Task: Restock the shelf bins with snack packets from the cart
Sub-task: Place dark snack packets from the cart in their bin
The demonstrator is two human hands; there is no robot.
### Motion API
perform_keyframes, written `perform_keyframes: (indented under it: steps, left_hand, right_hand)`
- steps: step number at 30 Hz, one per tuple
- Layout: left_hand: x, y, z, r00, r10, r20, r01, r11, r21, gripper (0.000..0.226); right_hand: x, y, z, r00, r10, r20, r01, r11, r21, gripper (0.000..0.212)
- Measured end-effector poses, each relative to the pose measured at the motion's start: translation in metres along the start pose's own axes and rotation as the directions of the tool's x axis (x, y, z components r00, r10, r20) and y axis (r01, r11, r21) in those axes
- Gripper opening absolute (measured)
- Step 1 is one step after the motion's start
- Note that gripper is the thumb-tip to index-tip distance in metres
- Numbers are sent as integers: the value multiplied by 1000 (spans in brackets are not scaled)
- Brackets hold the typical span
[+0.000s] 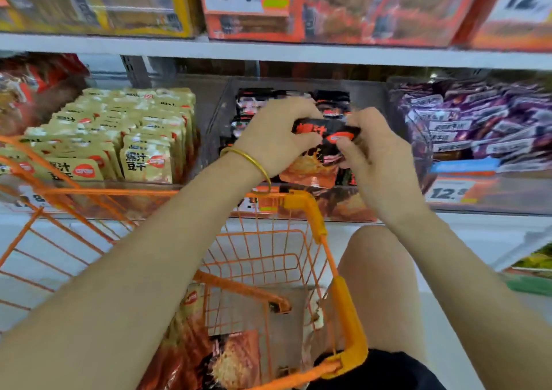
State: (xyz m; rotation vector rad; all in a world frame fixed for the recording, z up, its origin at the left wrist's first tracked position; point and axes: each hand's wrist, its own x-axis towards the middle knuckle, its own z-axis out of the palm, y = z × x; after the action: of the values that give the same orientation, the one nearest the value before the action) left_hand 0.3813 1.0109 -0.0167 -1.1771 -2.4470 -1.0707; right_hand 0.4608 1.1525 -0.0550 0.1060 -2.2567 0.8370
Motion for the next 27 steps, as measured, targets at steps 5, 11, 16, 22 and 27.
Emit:
perform_keyframes:
  steps: [5, 11, 16, 22, 27]
  left_hand:
    - [-4, -7, 17, 995, -24, -95, 23, 1000, -7, 21]
    - [-3, -7, 19, 986, 7, -167, -8, 1000, -7, 20]
    - [-9, -11, 23, 984, 20, -175, -21, 1000, -2, 22]
    - [-22, -34, 37, 998, -16, -66, 29, 981, 189, 26]
    - [-21, -32, 41, 984, -112, -136, 152, 932, 329, 28]
  right_hand:
    - [4, 7, 2, 999, -50, -16, 49, 998, -39, 13]
    - [11, 8, 3, 994, -91, -57, 87, 994, -64, 14]
    - [7, 17, 7, 998, -62, -33, 62, 998, 0, 15]
    - [1, 26, 15, 997, -70, 45, 79, 968, -238, 17]
    - [26, 29, 11, 969, 49, 242, 66, 892, -447, 23]
